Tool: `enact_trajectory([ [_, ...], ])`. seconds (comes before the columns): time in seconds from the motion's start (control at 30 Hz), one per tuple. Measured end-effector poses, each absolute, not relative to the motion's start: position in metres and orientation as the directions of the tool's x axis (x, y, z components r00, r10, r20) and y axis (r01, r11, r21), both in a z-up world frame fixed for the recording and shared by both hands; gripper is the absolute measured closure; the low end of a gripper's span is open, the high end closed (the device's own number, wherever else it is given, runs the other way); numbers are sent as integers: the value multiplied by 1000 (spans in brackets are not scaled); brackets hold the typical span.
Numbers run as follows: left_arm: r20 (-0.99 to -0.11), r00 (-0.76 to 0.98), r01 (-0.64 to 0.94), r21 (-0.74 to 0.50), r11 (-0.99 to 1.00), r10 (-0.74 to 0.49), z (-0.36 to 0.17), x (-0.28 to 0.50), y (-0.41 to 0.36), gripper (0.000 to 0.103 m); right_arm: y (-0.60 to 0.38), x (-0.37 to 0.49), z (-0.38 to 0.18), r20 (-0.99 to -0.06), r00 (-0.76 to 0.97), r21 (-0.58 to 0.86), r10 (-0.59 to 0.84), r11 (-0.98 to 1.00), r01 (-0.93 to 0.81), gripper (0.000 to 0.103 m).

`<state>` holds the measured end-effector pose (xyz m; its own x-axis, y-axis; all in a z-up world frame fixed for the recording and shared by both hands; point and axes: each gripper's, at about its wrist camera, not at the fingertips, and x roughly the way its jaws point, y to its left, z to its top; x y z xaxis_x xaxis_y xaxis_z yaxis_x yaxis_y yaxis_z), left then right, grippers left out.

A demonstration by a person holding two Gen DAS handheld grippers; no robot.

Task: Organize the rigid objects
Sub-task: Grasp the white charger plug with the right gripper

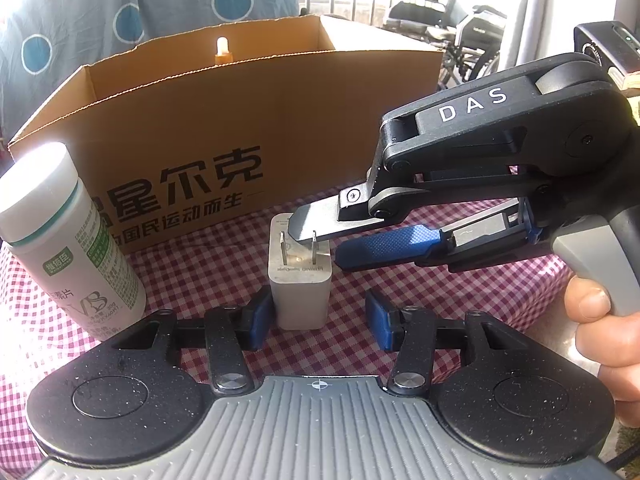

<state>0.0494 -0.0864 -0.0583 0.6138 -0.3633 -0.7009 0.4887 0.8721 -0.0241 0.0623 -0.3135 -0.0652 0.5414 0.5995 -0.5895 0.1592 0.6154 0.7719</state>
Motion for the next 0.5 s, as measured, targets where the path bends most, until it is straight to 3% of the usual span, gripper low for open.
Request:
enact_trajectory([
  [0.27,-686,639,465,-15,885,-348,-54,55,-82,56,-326,55,-62,-589,555,771,587,614,169,64],
  [0.5,-696,632,456,-21,890,-340,-55,60,-81,68,-320,57,-61,-596,546,767,589,618,170,64],
])
